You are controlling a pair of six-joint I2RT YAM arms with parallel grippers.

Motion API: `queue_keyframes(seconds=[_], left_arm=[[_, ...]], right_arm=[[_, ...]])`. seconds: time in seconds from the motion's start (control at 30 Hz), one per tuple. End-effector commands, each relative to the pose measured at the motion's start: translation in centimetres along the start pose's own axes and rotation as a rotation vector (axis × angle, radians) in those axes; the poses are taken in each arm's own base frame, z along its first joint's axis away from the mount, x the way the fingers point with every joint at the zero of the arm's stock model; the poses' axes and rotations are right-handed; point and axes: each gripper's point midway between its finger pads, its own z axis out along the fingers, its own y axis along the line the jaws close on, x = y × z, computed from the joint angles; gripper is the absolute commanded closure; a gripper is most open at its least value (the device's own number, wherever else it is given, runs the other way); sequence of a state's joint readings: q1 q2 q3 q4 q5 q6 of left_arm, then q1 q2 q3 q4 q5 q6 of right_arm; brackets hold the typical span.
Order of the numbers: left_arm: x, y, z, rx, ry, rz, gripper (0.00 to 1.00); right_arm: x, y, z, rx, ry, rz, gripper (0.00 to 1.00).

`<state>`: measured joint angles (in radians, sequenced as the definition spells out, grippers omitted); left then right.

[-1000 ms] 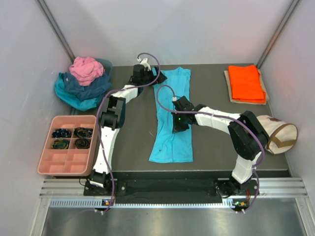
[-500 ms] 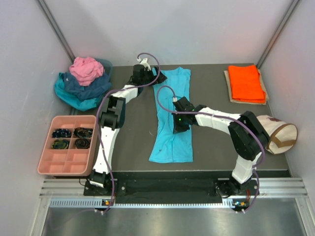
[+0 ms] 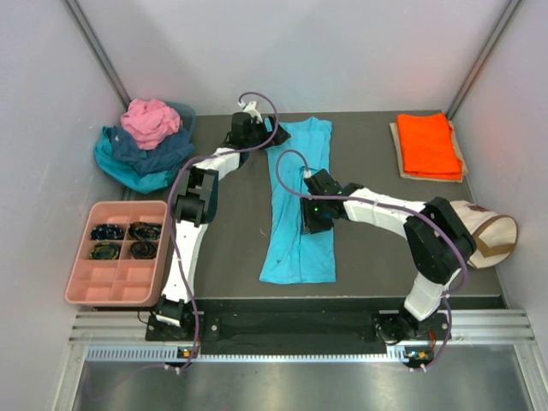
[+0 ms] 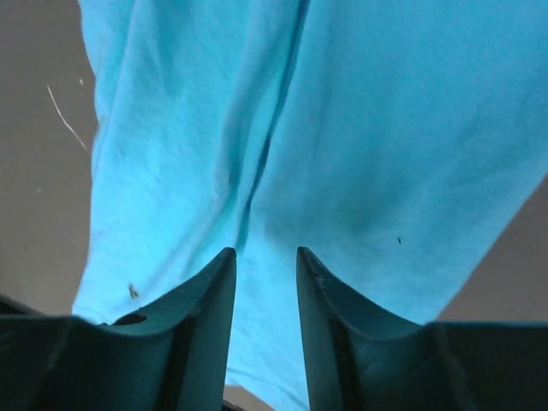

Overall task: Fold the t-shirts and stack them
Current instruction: Fold the tshirt

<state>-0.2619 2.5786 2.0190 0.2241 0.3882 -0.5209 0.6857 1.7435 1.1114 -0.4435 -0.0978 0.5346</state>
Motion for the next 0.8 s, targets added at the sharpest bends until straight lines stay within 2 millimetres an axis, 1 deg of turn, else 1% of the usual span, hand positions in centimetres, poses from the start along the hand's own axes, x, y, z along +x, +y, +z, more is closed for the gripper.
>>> queue_keyframes(seconds=[0.0,0.07,0.1,0.27,0.37,0.4,0.47,0.5,0.53,0.57,0.6,0.63,0.67,0.7,0.73,0.77], left_arm=[[2.3,3.9,-0.4,-0.088,0.048,-0.037,0.06],[2.3,3.9,-0.4,-0.088,0.048,-0.037,0.05],[2.3,3.9,-0.4,-0.088,0.048,-0.037,0.05],[2.4,3.7,-0.4,-0.079,0.050,-0.044,0.05],[2.0,3.0,-1.0,-0.068,0.041,-0.046,0.06],[1.5,2.7,-1.3,-0.065,0.030,-0.042,0.05],[0.4,1.7,-2.4,-0.064,0.011,-0.034,0.04],[0.8,1.8,-3.0,-0.076,0.015,-0.038,0.03],[-0.9,0.8,-3.9,-0.078,-0.017,-0.024,0.02],[-1.3,0.5,-4.4,-0.086,-0.025,-0.023,0.01],[-0.7,0.7,-5.2,-0.106,-0.015,-0.028,0.01],[-2.4,-0.5,-6.3,-0.103,-0.047,-0.017,0.01],[-2.9,-1.0,-7.0,-0.109,-0.059,-0.015,0.01],[-2.0,-0.6,-7.8,-0.134,-0.044,-0.026,0.01],[-3.8,-2.0,-9.2,-0.131,-0.075,-0.021,0.01],[-4.1,-2.3,-10.0,-0.142,-0.087,-0.018,0.01]], right_arm=[[-0.8,0.9,-2.7,-0.018,-0.067,-0.018,0.63],[-0.8,1.0,-3.4,-0.029,-0.078,-0.026,0.61],[-1.0,1.3,-4.2,-0.044,-0.091,-0.029,0.61],[0.5,1.4,-5.7,-0.088,-0.090,-0.015,0.60],[1.6,0.6,-5.9,-0.077,-0.100,0.009,0.59],[2.5,-0.2,-5.6,-0.060,-0.088,0.017,0.59],[2.7,-0.7,-5.8,-0.046,-0.109,0.039,0.59],[3.5,-1.4,-5.5,-0.027,-0.100,0.047,0.59],[3.6,-1.6,-5.8,-0.022,-0.113,0.056,0.58],[3.6,-2.0,-5.9,-0.004,-0.128,0.070,0.57],[4.2,-2.5,-5.8,0.009,-0.125,0.077,0.54],[4.2,-2.7,-6.0,0.013,-0.135,0.083,0.53],[4.1,-2.6,-6.5,0.002,-0.154,0.093,0.52],[4.3,-3.2,-6.5,0.025,-0.162,0.095,0.50],[4.3,-3.4,-6.7,0.029,-0.169,0.098,0.50],[4.1,-3.4,-7.2,0.027,-0.188,0.101,0.50]])
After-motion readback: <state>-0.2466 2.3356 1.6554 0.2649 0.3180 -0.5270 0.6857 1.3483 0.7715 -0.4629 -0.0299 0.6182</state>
